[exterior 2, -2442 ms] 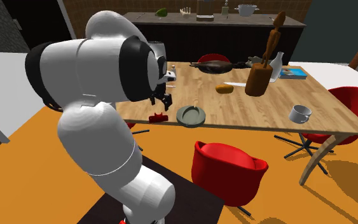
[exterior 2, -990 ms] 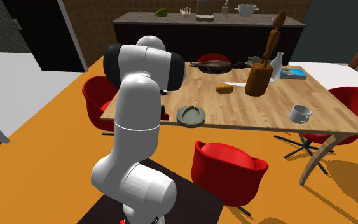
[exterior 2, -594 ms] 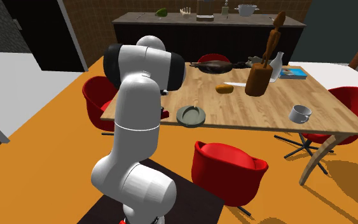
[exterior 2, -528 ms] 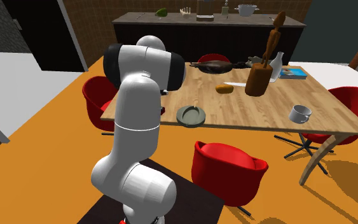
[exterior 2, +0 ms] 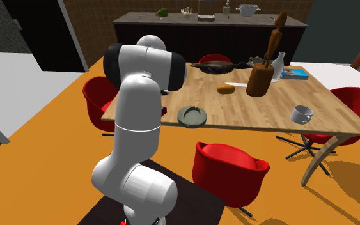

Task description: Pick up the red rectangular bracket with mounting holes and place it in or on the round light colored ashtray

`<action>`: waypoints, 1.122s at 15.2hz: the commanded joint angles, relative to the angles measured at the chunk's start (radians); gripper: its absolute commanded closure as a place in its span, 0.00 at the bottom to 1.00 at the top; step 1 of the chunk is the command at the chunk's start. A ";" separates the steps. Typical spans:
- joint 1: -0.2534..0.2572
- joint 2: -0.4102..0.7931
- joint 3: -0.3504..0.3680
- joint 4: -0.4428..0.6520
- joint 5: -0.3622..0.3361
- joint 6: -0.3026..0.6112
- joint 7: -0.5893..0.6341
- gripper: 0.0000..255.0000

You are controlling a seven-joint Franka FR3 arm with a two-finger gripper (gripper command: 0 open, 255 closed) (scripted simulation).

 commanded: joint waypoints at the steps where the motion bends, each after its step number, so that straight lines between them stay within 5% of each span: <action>1: -0.004 -0.013 0.006 0.000 0.010 -0.016 -0.006 1.00; 17: -0.037 -0.158 0.046 0.047 0.098 -0.194 -0.060 1.00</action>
